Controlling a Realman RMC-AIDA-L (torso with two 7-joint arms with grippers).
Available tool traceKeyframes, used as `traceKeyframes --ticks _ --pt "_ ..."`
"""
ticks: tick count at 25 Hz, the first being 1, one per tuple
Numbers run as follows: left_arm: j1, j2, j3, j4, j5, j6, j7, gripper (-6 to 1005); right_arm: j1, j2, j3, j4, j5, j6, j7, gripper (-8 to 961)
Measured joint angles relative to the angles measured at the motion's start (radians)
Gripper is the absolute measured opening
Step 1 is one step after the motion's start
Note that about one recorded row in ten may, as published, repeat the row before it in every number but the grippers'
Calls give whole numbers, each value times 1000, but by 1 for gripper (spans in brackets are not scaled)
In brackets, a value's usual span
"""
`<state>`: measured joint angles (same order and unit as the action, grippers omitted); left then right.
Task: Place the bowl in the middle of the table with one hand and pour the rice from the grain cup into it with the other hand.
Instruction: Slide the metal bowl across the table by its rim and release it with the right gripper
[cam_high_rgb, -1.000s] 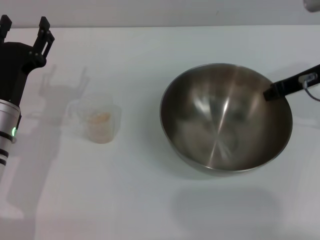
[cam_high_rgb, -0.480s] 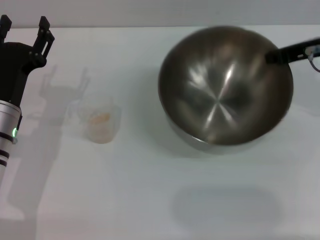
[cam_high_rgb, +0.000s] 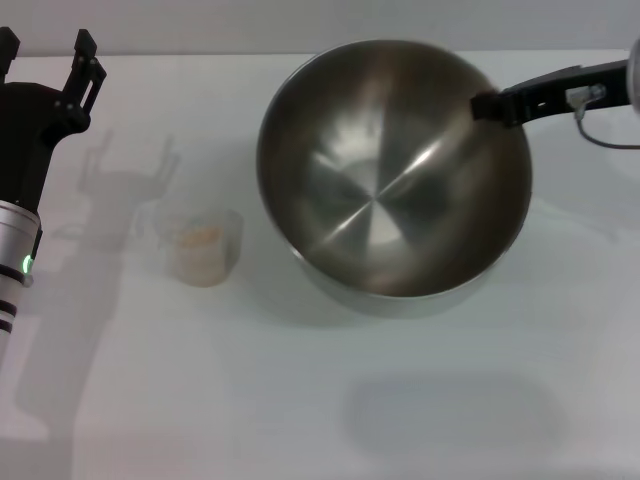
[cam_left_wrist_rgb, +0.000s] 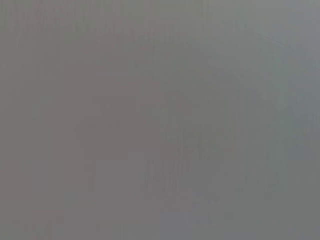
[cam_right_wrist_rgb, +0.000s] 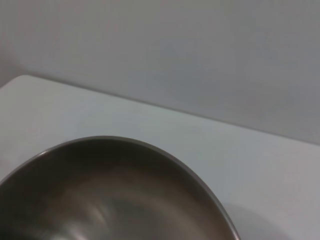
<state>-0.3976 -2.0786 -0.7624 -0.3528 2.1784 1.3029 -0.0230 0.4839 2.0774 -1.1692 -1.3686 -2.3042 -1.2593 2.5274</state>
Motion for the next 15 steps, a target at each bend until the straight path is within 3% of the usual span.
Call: traceKeyframes --ticks 15 --pt "0 0 -4 1 -3 0 0 811 69 -2 -13 184 5 -8 -5 26"
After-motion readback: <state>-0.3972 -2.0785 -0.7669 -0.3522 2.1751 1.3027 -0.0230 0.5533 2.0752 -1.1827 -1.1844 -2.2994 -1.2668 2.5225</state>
